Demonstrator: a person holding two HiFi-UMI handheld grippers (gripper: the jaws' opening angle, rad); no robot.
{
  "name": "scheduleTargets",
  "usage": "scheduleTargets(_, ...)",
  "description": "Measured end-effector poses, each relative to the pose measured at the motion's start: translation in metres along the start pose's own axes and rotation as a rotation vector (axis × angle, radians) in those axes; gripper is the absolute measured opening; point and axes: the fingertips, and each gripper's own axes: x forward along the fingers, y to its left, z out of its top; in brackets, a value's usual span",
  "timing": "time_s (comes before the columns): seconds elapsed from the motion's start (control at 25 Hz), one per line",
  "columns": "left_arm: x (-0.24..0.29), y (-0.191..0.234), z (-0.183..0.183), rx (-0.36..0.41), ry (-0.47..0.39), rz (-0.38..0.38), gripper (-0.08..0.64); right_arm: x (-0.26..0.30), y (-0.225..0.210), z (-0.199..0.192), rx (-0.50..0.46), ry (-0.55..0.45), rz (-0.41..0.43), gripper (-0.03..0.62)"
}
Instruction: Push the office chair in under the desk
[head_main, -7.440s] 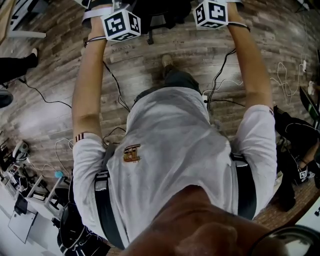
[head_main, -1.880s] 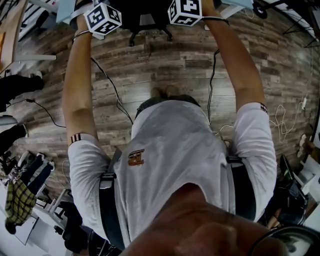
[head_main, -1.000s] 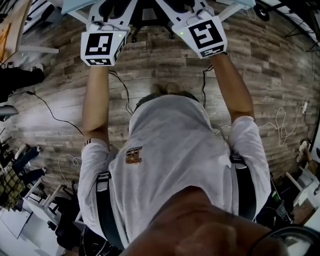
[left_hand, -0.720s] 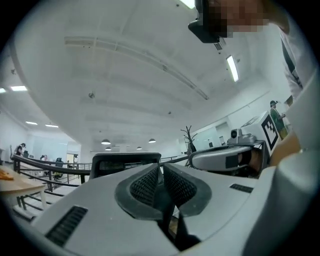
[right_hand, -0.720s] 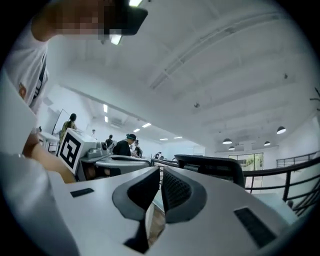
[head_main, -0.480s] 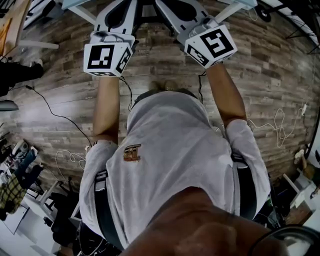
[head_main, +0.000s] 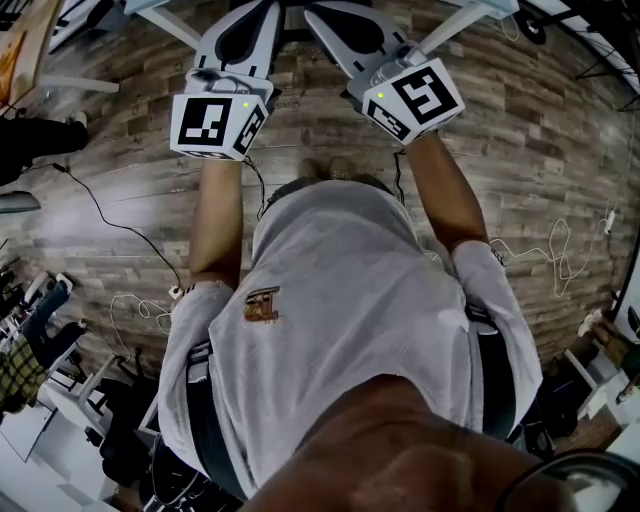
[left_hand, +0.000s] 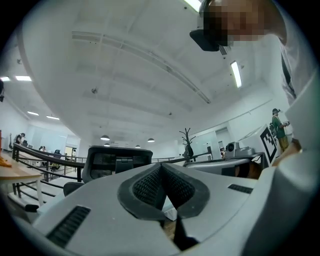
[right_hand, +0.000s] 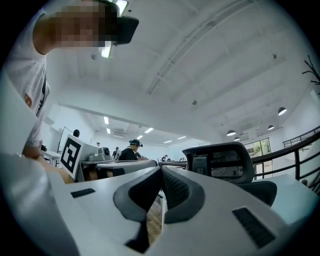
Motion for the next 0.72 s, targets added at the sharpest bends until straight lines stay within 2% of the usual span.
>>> scheduleTargets(0.72,-0.011,-0.01,0.001,0.001,0.015,-0.021,0.02,-0.005,0.009,0.002,-0.001,0.0,-0.001,0.035)
